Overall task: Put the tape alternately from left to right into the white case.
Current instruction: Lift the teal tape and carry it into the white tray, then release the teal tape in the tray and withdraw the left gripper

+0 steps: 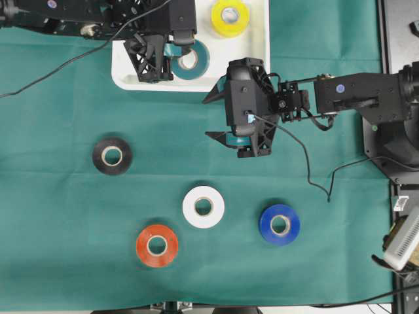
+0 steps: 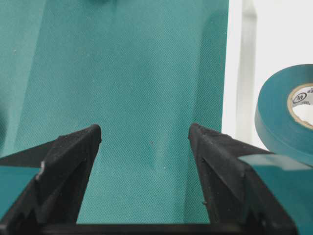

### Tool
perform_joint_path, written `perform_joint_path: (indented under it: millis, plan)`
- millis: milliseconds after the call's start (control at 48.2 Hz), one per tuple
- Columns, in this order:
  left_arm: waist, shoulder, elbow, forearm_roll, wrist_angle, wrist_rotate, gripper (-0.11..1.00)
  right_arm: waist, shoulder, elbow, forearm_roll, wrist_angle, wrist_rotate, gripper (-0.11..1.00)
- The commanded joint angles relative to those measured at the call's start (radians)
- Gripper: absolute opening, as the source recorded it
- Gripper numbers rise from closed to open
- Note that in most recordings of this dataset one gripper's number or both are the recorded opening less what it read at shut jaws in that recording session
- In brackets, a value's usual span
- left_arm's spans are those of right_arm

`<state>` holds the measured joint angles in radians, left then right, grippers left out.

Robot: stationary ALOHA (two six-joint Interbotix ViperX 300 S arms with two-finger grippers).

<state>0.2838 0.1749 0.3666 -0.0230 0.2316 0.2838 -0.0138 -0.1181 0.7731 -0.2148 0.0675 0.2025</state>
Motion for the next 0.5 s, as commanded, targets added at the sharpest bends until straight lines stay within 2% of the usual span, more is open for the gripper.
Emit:
perform_joint_path:
  millis: [0,207,249,353,477]
  plan:
    - [0.002,-0.018,-0.026,0.002,0.000,-0.003,-0.04,0.003,-0.011,-0.008,0.000,-0.008,0.000,0.77]
    - [0.002,-0.021,-0.021,0.000,0.014,-0.008,-0.04,0.003,-0.011,-0.008,0.000,-0.008,0.000,0.77]
    - [0.002,-0.025,-0.021,0.000,0.012,-0.008,0.00,0.003,-0.011,-0.008,0.000,-0.009,0.000,0.77]
    - [0.000,-0.031,-0.021,0.000,0.014,-0.003,0.17,0.003,-0.011,-0.008,0.000,-0.008,0.000,0.77]
    - [-0.002,-0.040,-0.020,0.000,0.014,-0.003,0.52,0.003,-0.011,-0.005,0.000,-0.009,0.000,0.77]
